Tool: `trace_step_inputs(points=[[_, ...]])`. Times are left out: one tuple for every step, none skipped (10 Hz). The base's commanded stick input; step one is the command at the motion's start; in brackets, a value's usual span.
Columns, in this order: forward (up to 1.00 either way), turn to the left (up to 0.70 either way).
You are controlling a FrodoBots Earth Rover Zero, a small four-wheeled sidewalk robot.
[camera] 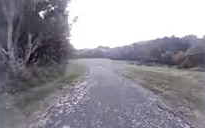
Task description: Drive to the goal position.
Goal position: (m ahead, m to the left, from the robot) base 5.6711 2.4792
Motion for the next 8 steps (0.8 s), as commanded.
trace_step_inputs(points=[[0.7, -0.07], [0.7, -0.02], [0.7, -0.07], [0.7, -0.11], [0.7, -0.1], [0.7, -0.04], [0.7, -0.02], [0.7, -0.02]])
